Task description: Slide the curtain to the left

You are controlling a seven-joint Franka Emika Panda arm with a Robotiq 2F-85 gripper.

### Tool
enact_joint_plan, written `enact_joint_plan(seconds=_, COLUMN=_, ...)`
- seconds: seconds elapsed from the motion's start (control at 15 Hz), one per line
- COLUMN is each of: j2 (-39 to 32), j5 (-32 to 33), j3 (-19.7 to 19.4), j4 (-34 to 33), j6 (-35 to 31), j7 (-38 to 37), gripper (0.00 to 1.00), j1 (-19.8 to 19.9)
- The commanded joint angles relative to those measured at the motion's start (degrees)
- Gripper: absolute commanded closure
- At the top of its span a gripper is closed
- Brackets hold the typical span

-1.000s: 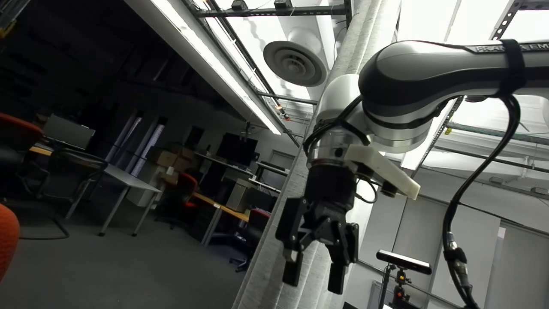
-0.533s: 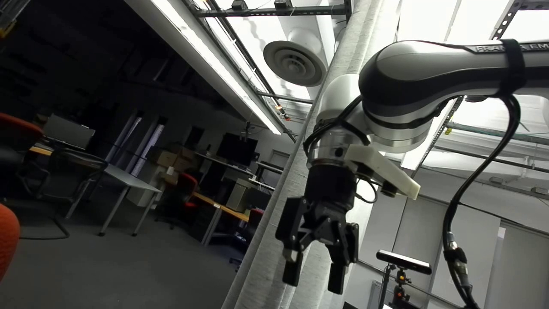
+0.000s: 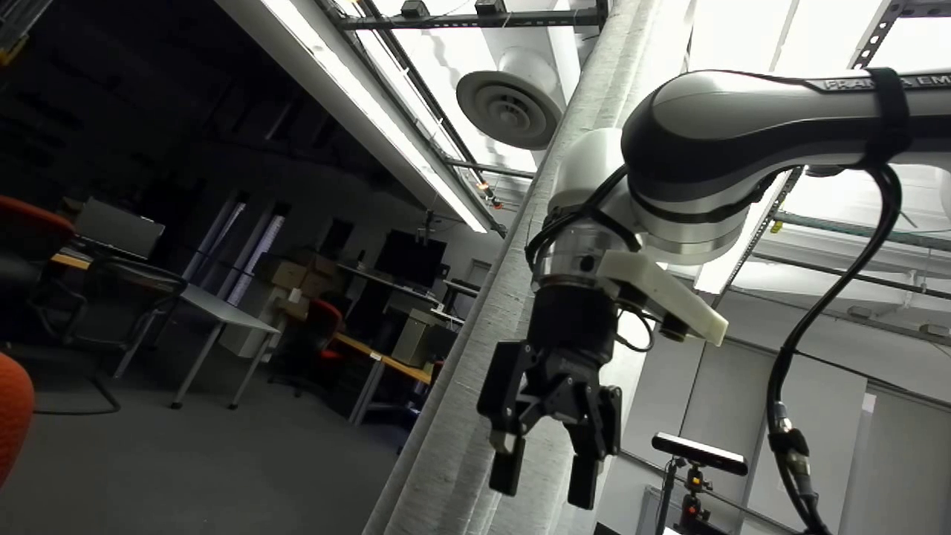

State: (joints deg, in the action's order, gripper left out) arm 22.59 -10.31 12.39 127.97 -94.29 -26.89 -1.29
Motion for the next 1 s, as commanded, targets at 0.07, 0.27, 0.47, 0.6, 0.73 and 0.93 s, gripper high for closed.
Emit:
enact_joint_plan(seconds=0.07, j2=-0.1, j5=0.2, j3=-0.6, j4=-0.1, j6=0.1, j7=-0.2, gripper=0.00, j1=-0.7)
enact_joint_plan(seconds=0.27, j2=-0.1, j5=0.2, j3=-0.6, j4=-0.1, j6=0.1, j7=-0.2, gripper=0.00, j1=-0.7)
enact_joint_plan(seconds=0.47, j2=-0.1, j5=0.2, j3=-0.6, j4=-0.1, j6=0.1, j7=-0.2, gripper=0.00, j1=-0.7)
enact_joint_plan(seconds=0.6, j2=-0.1, j5=0.2, j3=-0.6, j4=-0.1, j6=0.1, j7=-0.2, gripper=0.00, j1=-0.7)
enact_joint_plan(seconds=0.73, j2=0.0, j5=0.3, j3=-0.5, j4=0.3, j6=-1.4, j7=-0.8, gripper=0.00, j1=-0.6)
enact_joint_plan(seconds=0.93, j2=-1.0, j5=0.8, j3=-1.0, j4=-0.5, j6=-5.2, j7=-2.0, gripper=0.00, j1=0.3)
